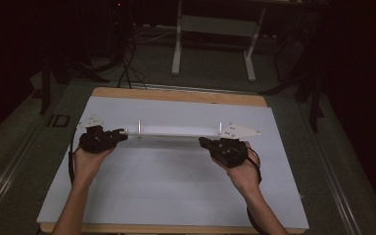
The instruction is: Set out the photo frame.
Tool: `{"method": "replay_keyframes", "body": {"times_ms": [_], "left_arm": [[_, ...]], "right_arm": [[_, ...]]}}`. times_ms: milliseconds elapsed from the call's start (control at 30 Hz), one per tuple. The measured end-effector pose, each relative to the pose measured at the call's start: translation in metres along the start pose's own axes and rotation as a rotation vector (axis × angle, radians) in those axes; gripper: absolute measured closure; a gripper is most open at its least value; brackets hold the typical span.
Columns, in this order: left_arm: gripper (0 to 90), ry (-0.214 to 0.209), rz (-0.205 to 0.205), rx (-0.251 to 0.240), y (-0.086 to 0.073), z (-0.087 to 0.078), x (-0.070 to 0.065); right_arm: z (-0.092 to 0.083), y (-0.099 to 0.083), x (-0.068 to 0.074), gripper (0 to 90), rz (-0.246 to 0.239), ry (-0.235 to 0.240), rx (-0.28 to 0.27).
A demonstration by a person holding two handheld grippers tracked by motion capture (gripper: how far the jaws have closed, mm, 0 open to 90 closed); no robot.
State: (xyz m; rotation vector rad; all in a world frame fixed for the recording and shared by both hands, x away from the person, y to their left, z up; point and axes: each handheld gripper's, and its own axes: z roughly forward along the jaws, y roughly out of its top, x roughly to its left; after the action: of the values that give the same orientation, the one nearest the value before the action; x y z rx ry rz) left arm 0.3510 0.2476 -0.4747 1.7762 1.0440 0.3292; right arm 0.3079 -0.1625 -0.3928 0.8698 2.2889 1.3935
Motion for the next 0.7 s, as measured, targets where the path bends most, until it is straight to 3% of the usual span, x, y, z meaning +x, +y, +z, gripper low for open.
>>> {"method": "replay_keyframes", "body": {"times_ms": [267,700], "left_arm": [[68.5,-0.010,0.013,-0.007,0.000,-0.003,-0.001],[60.8,-0.032,0.081,-0.015,0.000,-0.007,-0.007]], "right_arm": [[0.000,0.005,-0.005,90.0,0.012,-0.009,-0.012],[0.003,0.010,-0.011,89.9,0.013,-0.026,-0.006]]}}
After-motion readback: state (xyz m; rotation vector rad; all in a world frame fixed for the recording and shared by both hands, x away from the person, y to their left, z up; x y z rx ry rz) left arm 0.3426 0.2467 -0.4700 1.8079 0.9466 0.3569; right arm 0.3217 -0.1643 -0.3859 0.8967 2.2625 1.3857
